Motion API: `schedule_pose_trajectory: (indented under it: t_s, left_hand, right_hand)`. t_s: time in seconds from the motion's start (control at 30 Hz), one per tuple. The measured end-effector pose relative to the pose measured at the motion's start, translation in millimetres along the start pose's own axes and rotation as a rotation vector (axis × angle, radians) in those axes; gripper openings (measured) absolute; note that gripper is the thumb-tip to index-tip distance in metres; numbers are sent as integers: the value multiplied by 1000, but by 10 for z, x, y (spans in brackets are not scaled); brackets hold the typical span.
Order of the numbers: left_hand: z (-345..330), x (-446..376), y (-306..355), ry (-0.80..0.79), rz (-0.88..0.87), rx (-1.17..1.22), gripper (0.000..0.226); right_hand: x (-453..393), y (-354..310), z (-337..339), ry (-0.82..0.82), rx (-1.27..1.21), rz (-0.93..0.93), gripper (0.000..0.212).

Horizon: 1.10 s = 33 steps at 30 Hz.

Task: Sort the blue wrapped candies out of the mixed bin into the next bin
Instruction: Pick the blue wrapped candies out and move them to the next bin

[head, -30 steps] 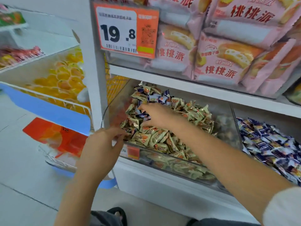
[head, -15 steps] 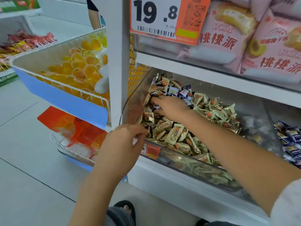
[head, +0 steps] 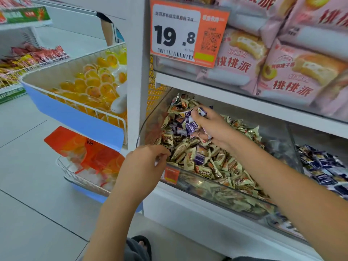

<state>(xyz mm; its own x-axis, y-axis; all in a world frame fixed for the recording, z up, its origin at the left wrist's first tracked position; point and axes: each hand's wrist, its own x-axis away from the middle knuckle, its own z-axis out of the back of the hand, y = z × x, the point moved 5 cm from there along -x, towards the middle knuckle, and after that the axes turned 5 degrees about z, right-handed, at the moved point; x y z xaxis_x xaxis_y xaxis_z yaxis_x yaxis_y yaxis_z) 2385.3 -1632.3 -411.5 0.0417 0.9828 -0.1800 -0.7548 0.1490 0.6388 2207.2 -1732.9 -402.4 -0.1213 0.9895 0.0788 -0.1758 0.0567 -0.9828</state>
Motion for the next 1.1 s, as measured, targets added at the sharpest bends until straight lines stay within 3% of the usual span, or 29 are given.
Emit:
schedule_pose_trajectory:
  t_s: [0.13,0.2,0.27,0.37,0.5,0.6,0.7,0.77,0.9,1.0,1.07,1.1]
  left_hand:
    - [-18,4,68,2,-31,-18,17]
    - [-22,1,88,6,-44,-23,18]
    - [-24,0,97,12,-51,-26,18]
    - [-35,0,110,18,-56,-8,17]
    - [-82,9,151,11,-92,5,15]
    - [-115,18,168,3,-99,-8,15]
    - [-156,23,183,-13,-101,-25,15]
    - [-194,34,220,-27,-120,-46,15]
    - [-247,39,272,-26,-130,-62,15]
    - [-280,9,285,-22,-135,-82,15]
    - [-304,-7,296,-25,-136,-93,16]
    - [-314,-12,300,-30,-135,-97,17]
  right_hand:
    - [74,41,53,104,-203,-149,49]
    - [147,38,86,151,-366,-215,56]
    - [261,-10,145,203,-521,-284,47]
    - [502,-61,324,252,-651,-342,12]
    - [974,-51,786,353,-678,-320,12]
    - [1383,-2,1275,547,-548,-228,4]
    - [1768,24,1719,702,169,-127,28]
    - [1889,99,1861,609,554,-142,44]
    - [1935,393,2173,467,924,-109,84]
    - [1795,856,2011,4,989,-235,45]
    - [1733,1062,1915,-181,1082,-334,43]
    - [1682,1091,1931,-186,1128,-349,47]
